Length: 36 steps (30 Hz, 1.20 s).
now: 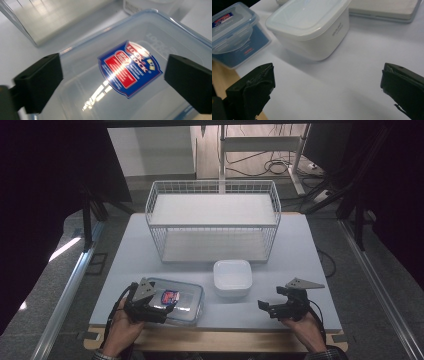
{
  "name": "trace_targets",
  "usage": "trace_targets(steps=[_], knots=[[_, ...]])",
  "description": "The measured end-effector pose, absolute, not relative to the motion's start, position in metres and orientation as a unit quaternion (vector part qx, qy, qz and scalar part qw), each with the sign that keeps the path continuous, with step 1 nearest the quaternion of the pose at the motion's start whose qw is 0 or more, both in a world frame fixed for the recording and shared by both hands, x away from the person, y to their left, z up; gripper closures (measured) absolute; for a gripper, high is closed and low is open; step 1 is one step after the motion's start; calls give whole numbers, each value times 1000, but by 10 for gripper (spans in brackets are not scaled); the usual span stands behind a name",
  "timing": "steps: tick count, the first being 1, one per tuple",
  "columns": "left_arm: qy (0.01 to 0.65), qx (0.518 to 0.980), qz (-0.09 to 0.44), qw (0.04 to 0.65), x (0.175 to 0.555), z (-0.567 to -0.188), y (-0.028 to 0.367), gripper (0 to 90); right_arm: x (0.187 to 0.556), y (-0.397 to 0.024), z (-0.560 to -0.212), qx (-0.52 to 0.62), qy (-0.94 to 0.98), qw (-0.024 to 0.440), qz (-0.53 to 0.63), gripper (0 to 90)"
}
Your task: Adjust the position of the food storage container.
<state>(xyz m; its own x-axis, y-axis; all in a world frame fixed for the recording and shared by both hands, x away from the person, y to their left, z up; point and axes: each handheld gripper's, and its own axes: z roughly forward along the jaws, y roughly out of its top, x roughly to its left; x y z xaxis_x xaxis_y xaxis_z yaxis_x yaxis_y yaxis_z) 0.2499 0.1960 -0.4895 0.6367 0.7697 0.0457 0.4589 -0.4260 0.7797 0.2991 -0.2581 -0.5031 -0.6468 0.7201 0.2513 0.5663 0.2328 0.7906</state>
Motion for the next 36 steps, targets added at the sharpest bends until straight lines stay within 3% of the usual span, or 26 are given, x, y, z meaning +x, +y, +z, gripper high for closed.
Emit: trace_targets(steps=[5, 12, 24, 30, 36], knots=[[384, 799, 177, 428, 251, -490, 204, 98, 299, -255, -503, 407, 797, 82, 439, 15], [375, 800, 139, 447, 252, -494, 204, 50, 299, -252, -503, 418, 799, 84, 424, 89], [391, 809, 159, 409, 250, -491, 207, 37, 298, -246, -496, 406, 809, 95, 414, 213], [386, 799, 177, 425, 248, -493, 206, 28, 302, -238, -488, 392, 817, 93, 412, 270], [385, 795, 183, 432, 247, -491, 205, 30, 309, -226, -478, 379, 826, 79, 410, 383]])
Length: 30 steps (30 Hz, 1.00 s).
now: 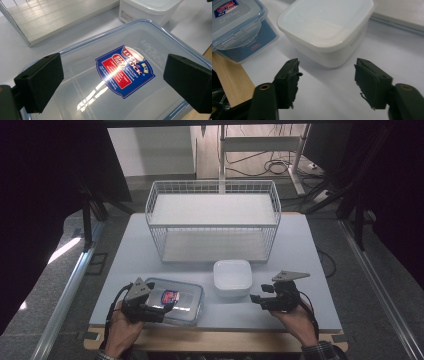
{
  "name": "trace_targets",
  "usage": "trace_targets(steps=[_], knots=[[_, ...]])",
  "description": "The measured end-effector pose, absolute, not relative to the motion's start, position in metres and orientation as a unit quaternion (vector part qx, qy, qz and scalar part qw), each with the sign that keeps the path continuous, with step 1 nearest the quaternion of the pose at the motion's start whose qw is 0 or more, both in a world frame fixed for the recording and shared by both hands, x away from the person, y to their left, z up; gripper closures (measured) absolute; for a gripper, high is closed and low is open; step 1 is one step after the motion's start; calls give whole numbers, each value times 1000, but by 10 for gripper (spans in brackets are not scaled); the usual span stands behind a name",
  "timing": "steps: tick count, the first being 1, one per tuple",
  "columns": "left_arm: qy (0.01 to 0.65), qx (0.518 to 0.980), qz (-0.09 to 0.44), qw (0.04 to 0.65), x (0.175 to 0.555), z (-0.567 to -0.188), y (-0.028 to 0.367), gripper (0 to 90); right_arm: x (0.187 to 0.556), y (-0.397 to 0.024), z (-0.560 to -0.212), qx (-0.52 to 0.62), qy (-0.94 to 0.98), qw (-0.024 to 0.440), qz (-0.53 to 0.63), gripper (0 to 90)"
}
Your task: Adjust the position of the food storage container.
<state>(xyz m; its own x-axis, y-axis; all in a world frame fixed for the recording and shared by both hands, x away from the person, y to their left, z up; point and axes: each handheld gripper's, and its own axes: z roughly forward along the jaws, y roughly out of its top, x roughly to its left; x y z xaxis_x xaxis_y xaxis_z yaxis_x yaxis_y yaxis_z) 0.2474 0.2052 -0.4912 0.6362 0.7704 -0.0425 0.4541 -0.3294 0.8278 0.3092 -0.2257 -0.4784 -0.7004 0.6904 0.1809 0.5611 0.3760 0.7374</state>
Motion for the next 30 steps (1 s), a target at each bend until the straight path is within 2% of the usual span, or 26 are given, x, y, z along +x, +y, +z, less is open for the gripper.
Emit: trace_targets(steps=[6, 17, 30], knots=[[383, 796, 188, 429, 248, -491, 206, 30, 316, -210, -469, 347, 847, 90, 392, 547], [381, 797, 204, 422, 247, -491, 206, 32, 334, -174, -460, 297, 867, 83, 392, 870], [382, 797, 212, 417, 247, -493, 208, 33, 358, -126, -460, 265, 873, 87, 399, 892]])
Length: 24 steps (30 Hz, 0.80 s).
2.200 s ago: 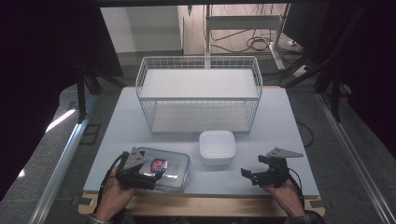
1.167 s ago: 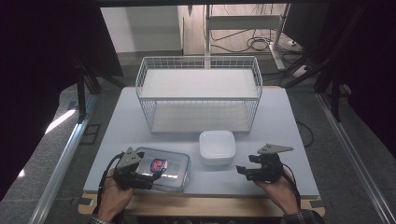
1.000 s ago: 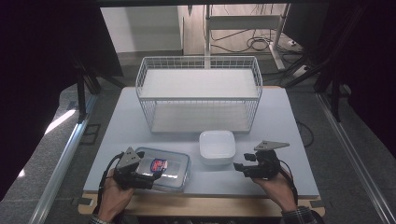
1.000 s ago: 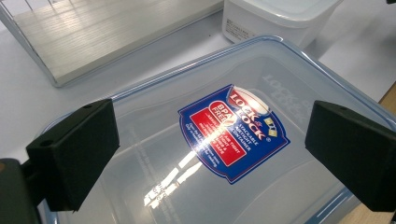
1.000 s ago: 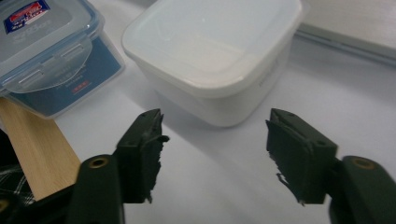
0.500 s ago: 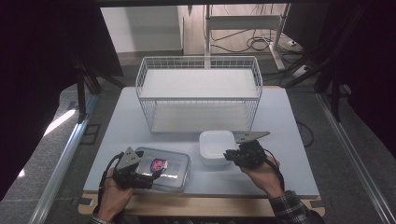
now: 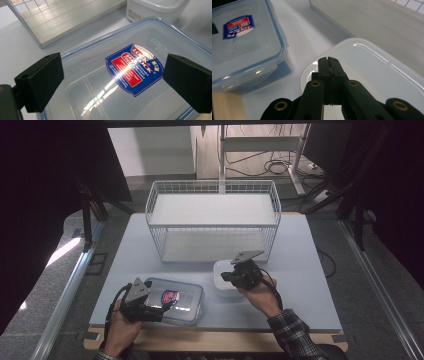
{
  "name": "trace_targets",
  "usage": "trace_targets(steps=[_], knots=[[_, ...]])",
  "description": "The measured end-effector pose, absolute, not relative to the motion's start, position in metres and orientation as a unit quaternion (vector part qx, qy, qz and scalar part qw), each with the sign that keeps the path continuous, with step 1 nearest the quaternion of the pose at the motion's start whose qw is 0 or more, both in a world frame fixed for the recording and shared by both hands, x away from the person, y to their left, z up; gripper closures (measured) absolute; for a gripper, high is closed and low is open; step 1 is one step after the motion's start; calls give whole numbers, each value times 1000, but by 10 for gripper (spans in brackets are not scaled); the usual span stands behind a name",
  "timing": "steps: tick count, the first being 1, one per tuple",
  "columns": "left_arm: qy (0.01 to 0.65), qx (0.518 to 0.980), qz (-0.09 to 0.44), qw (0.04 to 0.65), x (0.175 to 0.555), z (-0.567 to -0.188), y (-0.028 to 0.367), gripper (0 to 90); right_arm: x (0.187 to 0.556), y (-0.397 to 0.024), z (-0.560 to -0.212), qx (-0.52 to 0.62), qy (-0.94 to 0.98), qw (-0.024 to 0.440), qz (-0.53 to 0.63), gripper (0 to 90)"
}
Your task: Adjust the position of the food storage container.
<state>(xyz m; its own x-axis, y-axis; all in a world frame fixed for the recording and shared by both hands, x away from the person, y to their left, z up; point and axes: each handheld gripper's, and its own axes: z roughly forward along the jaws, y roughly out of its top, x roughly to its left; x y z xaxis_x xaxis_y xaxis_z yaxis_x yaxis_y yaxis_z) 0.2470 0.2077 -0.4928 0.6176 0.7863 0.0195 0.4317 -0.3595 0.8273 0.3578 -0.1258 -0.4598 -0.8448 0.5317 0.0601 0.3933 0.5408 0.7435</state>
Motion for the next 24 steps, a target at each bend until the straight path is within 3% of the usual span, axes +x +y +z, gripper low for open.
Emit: trace_targets(steps=[15, 24], knots=[[380, 801, 223, 406, 247, -494, 207, 37, 376, -72, -471, 232, 894, 92, 373, 892], [381, 798, 227, 408, 247, -494, 208, 38, 379, -68, -480, 243, 900, 96, 349, 894]])
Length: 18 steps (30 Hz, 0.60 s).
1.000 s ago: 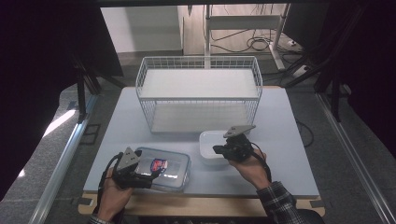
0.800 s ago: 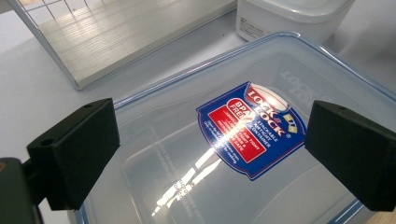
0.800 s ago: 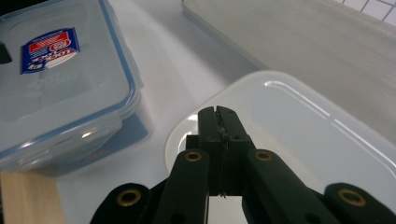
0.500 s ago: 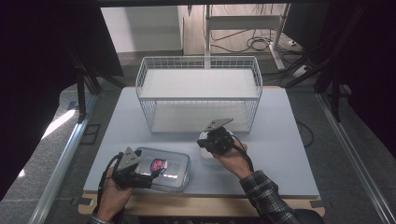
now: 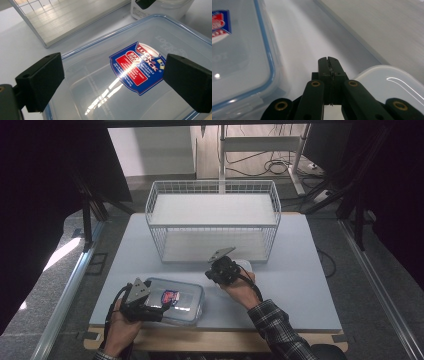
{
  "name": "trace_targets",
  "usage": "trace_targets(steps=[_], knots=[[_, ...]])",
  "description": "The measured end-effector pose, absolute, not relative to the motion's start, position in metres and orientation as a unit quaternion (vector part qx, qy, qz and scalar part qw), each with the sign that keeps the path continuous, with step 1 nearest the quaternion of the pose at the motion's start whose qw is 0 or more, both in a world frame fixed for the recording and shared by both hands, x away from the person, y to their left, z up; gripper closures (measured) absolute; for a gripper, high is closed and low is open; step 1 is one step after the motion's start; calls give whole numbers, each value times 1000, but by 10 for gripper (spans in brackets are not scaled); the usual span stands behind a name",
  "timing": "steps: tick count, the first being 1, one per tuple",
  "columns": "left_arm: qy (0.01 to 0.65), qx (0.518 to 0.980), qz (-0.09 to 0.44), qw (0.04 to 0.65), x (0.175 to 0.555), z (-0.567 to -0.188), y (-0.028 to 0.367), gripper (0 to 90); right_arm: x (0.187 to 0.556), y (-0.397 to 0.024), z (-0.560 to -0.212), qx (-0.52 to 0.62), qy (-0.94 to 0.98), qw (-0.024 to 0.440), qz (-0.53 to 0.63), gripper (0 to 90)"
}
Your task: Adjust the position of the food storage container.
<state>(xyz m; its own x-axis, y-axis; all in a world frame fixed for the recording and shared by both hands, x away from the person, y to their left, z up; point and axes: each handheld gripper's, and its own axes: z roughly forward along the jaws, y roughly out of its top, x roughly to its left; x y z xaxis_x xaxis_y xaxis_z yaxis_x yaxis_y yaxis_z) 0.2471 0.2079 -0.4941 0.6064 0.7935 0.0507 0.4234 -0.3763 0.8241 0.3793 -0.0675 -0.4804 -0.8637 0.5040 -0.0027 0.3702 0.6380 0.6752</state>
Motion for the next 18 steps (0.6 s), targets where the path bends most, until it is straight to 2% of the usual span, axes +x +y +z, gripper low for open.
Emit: trace_targets(steps=[18], knots=[[384, 792, 226, 417, 246, -493, 208, 44, 384, -116, -477, 284, 888, 117, 342, 894]])
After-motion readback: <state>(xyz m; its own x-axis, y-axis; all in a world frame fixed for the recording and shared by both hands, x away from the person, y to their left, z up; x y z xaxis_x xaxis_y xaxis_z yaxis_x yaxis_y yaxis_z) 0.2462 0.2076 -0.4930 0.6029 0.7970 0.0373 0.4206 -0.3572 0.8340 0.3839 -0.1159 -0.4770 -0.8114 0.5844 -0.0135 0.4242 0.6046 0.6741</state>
